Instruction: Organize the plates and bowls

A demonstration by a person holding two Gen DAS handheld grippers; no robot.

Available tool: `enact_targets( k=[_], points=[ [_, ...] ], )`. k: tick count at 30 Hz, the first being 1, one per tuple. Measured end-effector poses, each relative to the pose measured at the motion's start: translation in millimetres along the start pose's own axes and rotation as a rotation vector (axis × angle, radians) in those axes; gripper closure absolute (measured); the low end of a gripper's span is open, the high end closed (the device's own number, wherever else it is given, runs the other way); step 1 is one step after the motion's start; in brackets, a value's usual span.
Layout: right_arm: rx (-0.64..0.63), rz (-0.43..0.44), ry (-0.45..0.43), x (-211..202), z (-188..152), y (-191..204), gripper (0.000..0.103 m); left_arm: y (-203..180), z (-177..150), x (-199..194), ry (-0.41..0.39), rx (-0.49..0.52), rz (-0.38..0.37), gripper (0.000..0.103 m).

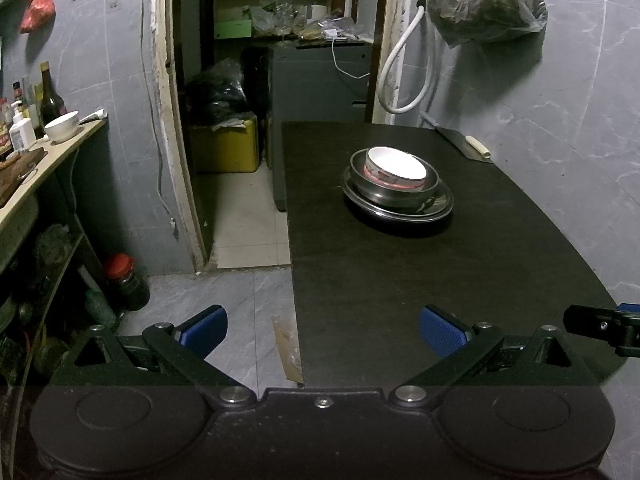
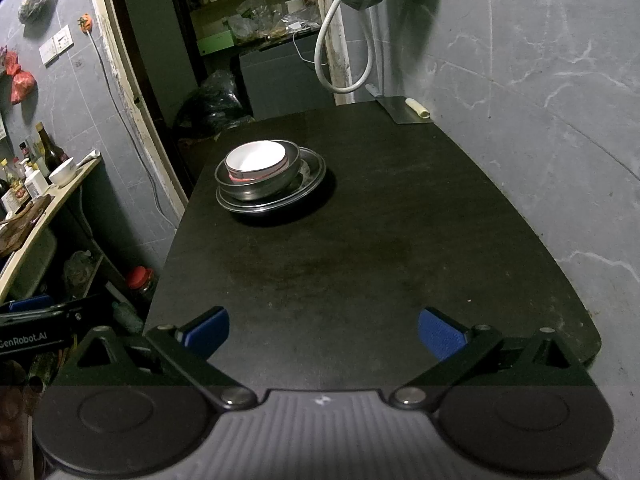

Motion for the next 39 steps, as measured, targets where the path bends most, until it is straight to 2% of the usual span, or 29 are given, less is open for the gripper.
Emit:
enact_targets(
  k=[22, 29, 39],
  points=[
    [0.006, -0.003, 0.011, 7, 0, -2, 0.000, 3, 0, 0, 0.001, 0.003, -0.008, 0.001],
    [0.015, -0.009, 0.013, 8, 2, -3, 0.000, 6, 0, 9, 0.018, 0.008, 0.029, 0.001],
    [0.035, -0.028, 0.007, 9, 2, -1, 0.000, 8, 6, 10, 0.016, 0.041, -0.002, 0.001]
  ],
)
Point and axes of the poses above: each gripper's, at about its wrist camera, not at the fingertips, and x roughly the way its jaws point, y to its left, z to its top, the point moved 6 cm from there along x, roughly the way its jaws point, and after that the axes turned 2 degrees about -z, right-handed, at the moved point
